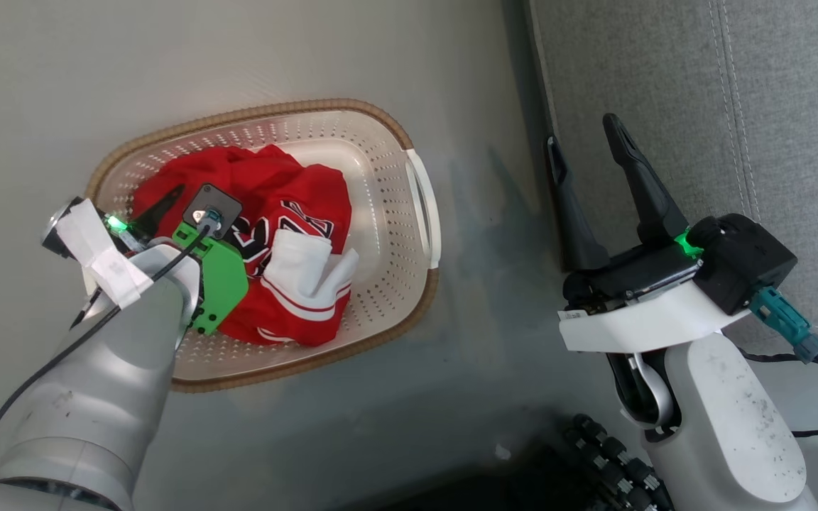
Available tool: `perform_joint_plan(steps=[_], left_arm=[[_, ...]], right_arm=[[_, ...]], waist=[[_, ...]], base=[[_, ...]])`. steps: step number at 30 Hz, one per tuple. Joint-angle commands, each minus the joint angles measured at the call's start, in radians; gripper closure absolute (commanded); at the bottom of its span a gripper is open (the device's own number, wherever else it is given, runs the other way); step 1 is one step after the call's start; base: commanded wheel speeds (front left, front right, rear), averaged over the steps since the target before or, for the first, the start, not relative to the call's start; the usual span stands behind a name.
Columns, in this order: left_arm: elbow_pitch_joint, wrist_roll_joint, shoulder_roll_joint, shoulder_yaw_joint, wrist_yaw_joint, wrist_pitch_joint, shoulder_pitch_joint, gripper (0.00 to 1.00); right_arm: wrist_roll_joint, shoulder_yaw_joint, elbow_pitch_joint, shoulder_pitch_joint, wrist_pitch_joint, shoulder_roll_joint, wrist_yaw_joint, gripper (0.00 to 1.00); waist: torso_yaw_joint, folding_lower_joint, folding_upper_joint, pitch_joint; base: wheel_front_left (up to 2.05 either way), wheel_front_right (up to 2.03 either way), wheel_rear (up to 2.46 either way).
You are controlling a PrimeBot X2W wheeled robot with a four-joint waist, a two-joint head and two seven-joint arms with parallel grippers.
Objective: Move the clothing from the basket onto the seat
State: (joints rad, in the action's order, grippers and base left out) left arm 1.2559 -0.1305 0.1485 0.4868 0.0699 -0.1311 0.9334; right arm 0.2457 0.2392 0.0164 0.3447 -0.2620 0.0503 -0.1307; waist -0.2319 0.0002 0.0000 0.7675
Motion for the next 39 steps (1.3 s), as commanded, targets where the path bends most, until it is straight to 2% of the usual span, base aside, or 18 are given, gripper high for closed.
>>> perform_joint_plan(steps=[1,17,26,27,28,29,30,39], left_arm=[[0.005,-0.003,0.021,0.003,-0.007,0.011,0.026,0.00],[0.030,-0.016,0.110,0.043,-0.054,0.175,0.095,0.00],[0.035,0.004,0.131,0.045,-0.062,0.249,0.101,0.00],[0.034,0.011,0.137,0.041,-0.060,0.261,0.103,0.32],[0.031,0.016,0.140,0.038,-0.059,0.265,0.109,0.53],[0.031,0.017,0.145,0.040,-0.055,0.272,0.113,0.81],[0.032,0.022,0.146,0.040,-0.052,0.274,0.113,1.00],[0.033,0.039,0.140,0.052,-0.058,0.277,0.117,1.00]], right_arm=[[0.009,0.004,0.006,0.015,-0.004,0.001,0.000,0.00],[0.067,0.041,0.029,0.014,-0.004,0.001,0.000,0.00],[0.091,0.055,0.032,0.019,-0.004,0.001,0.000,0.00],[0.091,0.055,0.033,0.020,-0.004,0.001,0.000,0.00],[0.093,0.054,0.033,0.020,-0.004,0.001,0.000,0.00],[0.094,0.053,0.032,0.021,-0.004,0.000,0.000,0.00],[0.095,0.052,0.031,0.022,-0.004,0.001,0.000,0.00],[0.091,0.044,0.025,0.030,-0.004,0.001,0.000,0.00]], waist=[[-0.055,-0.0002,0.0000,0.068],[-0.121,-0.0002,0.0000,0.160],[-0.145,-0.0002,0.0000,0.199],[-0.146,-0.0002,0.0000,0.202],[-0.147,-0.0002,0.0000,0.204],[-0.148,-0.0002,0.0000,0.206],[-0.148,-0.0002,0.0000,0.207],[-0.142,-0.0002,0.0000,0.208]], base=[[0.00,0.00,0.00],[0.00,0.00,0.00],[0.00,0.00,0.00],[0.00,0.00,0.00],[0.00,0.00,0.00],[0.00,0.00,0.00],[0.00,0.00,0.00],[0.00,0.00,0.00]])
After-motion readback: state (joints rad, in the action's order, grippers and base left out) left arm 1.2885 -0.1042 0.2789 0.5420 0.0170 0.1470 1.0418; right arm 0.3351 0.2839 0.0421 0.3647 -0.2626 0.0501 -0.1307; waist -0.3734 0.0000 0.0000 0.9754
